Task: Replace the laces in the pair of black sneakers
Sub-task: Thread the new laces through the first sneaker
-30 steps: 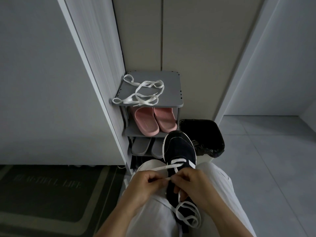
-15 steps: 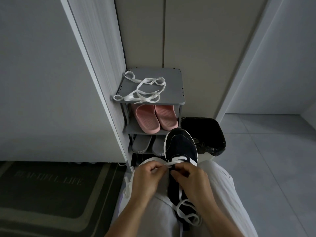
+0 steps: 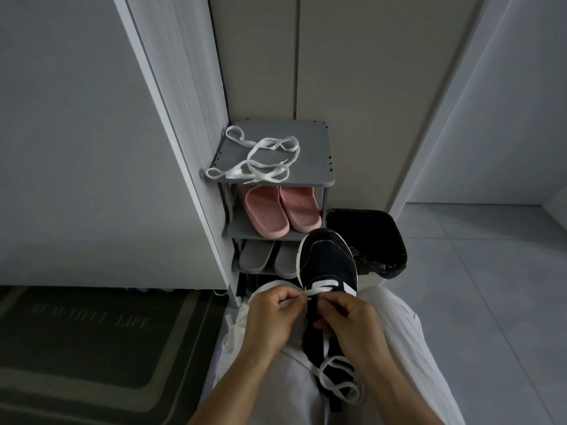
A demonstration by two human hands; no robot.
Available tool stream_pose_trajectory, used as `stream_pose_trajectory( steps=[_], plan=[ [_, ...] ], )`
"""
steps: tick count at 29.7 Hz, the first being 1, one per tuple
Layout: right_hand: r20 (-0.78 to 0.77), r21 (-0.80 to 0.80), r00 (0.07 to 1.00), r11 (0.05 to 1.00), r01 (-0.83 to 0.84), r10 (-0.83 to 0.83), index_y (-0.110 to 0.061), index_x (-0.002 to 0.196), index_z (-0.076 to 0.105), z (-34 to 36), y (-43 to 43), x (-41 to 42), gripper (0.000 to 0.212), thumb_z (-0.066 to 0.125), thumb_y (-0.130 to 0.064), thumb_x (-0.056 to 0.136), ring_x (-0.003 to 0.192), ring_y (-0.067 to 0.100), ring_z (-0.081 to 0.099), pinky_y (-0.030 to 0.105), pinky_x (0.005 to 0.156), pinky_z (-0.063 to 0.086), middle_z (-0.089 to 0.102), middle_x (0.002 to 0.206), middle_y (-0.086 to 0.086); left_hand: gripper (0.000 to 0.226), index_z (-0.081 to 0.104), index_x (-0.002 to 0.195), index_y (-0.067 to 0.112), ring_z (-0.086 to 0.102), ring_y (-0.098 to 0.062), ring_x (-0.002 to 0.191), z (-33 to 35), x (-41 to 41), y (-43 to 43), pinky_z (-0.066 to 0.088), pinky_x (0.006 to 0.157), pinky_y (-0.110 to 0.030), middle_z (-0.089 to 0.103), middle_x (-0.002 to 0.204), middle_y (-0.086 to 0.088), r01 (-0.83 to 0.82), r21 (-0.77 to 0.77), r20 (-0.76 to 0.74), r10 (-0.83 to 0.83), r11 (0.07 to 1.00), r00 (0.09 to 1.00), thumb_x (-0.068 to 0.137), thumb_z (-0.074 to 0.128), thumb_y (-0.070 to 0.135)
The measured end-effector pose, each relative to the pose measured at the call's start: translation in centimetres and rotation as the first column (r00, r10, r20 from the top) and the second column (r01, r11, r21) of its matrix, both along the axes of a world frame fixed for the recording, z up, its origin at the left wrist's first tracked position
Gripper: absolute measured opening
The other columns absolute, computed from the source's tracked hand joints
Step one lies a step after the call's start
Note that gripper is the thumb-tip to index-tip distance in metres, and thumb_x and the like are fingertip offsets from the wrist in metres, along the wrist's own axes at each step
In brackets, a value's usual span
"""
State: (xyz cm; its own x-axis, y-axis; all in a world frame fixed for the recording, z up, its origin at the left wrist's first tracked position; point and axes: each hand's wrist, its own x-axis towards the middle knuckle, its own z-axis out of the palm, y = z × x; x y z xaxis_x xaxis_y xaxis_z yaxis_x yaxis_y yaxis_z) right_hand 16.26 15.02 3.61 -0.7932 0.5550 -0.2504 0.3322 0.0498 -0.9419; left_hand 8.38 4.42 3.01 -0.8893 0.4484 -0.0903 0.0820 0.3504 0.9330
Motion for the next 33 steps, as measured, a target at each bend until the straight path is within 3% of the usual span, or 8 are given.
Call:
stream_pose_trajectory(
  steps=[8,12,15,21,25,28,31,33],
  plan=[
    [-0.006,-0.09,0.993,0.989,-0.121,0.121,-0.014,0.074,0.067,0.3,1.6,-0.3,0.016,0.062,-0.004,0.086,0.051,0.009,0.059,0.019,0.053,0.049,0.067,0.059,0.0,0.013,0.069,0.075,0.02,0.058,0.011,0.067,0.2,-0.9,0.1,0.041,0.063,-0.002,0.066,0.075,0.01,0.099,-0.011,0.186,-0.096,0.995,0.978,0.085,0.064,0.012],
    [-0.021,-0.049,0.993,0.992,-0.12,0.119,-0.013,0.072,0.065,0.4,1.6,-0.1,0.019,0.059,-0.004,0.088,0.049,0.008,0.052,0.017,0.049,0.043,0.063,0.055,-0.002,0.008,0.069,0.08,0.013,0.056,0.006,0.066,0.2,-0.9,0.3,0.041,0.06,-0.006,0.065,0.078,0.005,0.129,-0.052,0.144,-0.121,0.99,0.982,0.086,0.064,0.017],
    [-0.046,0.007,0.999,1.0,-0.017,0.018,-0.008,0.075,0.064,0.7,2.0,0.4,0.014,0.057,-0.005,0.087,0.042,0.003,0.047,0.01,0.043,0.036,0.056,0.047,-0.005,0.004,0.067,0.083,0.015,0.051,0.002,0.058,0.4,-0.8,-0.1,0.039,0.053,-0.01,0.059,0.072,0.004,0.147,-0.03,0.145,-0.141,0.989,0.979,0.083,0.068,0.019],
    [-0.075,-0.249,0.913,0.894,0.373,-0.402,-0.002,0.072,0.058,-0.4,9.4,2.7,0.019,0.052,0.0,0.09,0.046,0.008,0.044,0.016,0.043,0.038,0.051,0.059,0.007,0.012,0.064,0.091,0.02,0.054,-0.005,0.063,0.8,-2.1,-2.5,0.048,0.06,-0.018,0.057,0.076,-0.004,0.222,-0.019,0.148,-0.217,0.975,0.965,0.081,0.069,0.017],
    [0.125,0.171,0.925,0.926,0.335,-0.358,-0.003,0.081,0.058,-2.5,10.2,2.9,0.009,0.056,-0.007,0.089,0.056,0.017,0.046,0.03,0.057,0.042,0.057,0.07,0.007,0.015,0.061,0.087,0.026,0.057,-0.003,0.077,0.2,-1.5,-2.6,0.045,0.07,-0.013,0.061,0.085,0.005,0.256,-0.107,-0.03,-0.26,0.961,0.965,0.084,0.065,0.011],
    [-0.12,0.535,0.961,0.799,0.275,-0.25,-0.012,0.096,0.058,-1.7,7.2,2.4,0.017,0.066,-0.007,0.082,0.064,0.006,0.052,0.017,0.065,0.044,0.051,0.098,0.001,0.016,0.059,0.084,0.025,0.056,-0.001,0.077,-0.6,-0.6,-2.2,0.044,0.071,-0.013,0.055,0.081,0.017,0.175,-0.203,-0.339,-0.237,0.963,0.911,0.084,0.064,0.009],
    [-0.131,0.725,0.99,0.687,0.054,0.061,-0.016,0.094,0.064,-0.8,4.0,1.5,0.021,0.074,-0.013,0.076,0.064,-0.001,0.053,0.006,0.057,0.041,0.05,0.099,-0.007,0.02,0.061,0.083,0.021,0.056,-0.007,0.068,-1.6,-0.3,-2.2,0.043,0.066,-0.022,0.055,0.078,0.018,0.039,-0.253,-0.586,-0.185,0.967,0.789,0.076,0.071,0.005],
    [-0.057,0.744,0.99,0.667,-0.044,0.129,-0.014,0.093,0.063,-1.4,2.9,1.0,0.021,0.075,-0.014,0.075,0.063,0.007,0.054,0.016,0.058,0.047,0.049,0.093,-0.009,0.017,0.056,0.082,0.023,0.05,-0.007,0.067,-1.6,-0.2,-2.1,0.035,0.065,-0.015,0.059,0.077,0.01,-0.038,-0.22,-0.703,-0.132,0.975,0.699,0.078,0.067,0.011]
  ],
)
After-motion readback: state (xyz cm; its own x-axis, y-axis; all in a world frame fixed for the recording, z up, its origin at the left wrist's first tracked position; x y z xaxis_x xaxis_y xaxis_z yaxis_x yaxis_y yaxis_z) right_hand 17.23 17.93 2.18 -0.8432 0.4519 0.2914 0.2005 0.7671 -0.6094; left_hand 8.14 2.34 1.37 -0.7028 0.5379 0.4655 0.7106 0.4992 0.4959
